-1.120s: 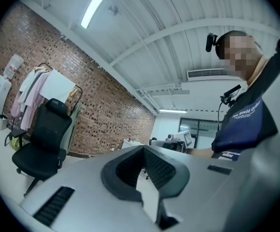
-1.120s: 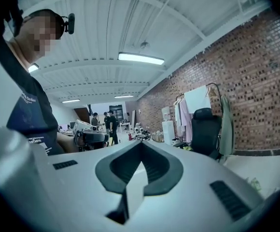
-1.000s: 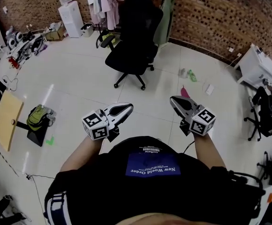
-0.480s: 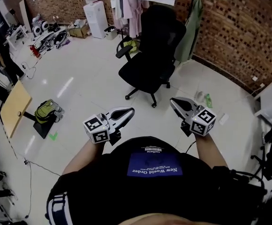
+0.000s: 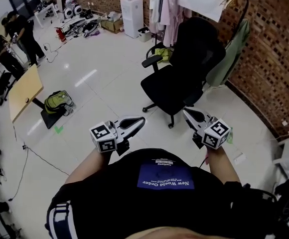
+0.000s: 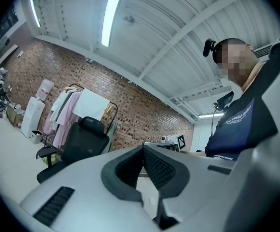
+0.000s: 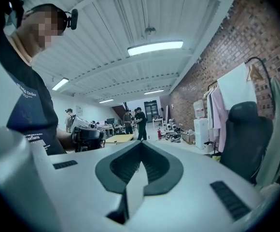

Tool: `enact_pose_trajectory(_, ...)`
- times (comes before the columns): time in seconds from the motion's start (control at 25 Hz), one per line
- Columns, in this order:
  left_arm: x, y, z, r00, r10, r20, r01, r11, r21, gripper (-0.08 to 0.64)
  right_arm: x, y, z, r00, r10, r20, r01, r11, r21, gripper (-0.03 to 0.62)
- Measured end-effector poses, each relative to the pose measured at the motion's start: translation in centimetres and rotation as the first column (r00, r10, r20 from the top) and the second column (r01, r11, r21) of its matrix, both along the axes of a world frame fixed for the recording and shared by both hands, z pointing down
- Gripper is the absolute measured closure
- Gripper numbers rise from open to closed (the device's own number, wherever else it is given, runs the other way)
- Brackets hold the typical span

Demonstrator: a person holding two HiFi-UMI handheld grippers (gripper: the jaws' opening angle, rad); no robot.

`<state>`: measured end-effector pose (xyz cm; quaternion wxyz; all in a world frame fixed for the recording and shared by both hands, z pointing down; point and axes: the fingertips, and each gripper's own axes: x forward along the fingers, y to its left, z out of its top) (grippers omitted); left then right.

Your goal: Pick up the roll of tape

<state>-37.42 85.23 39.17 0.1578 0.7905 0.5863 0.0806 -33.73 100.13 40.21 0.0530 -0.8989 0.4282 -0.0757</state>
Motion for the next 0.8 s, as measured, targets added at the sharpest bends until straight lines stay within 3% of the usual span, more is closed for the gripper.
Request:
enact_pose_trajectory(0.2,6.3,-4.1,0.2,0.999,-0.047,-0.021,0.047,0.998,-0.035,0.554,7.7,-4.8,0.0,0.998,-0.061,-0.016,0.061,0.998,-0.015,0.606)
enact_pose_trajectory(0.56,20.2,-14.6,0.0,0.996,-0.083,-0.028,0.083,0.996,-0.009,0.554,21.5,-15.3,-2.0,0.995,-0.094,-0.037,0.093,0.996,-0.013,0.606)
enact_pose_trajectory(0.8,26.2,-20.2,-0.5,0.987,-0.159,-0.029,0.159,0.987,0.007,0.554,27.9,-21.9,-1.2,0.983,-0.183,-0.006,0.183,0.983,-0.029,0.606)
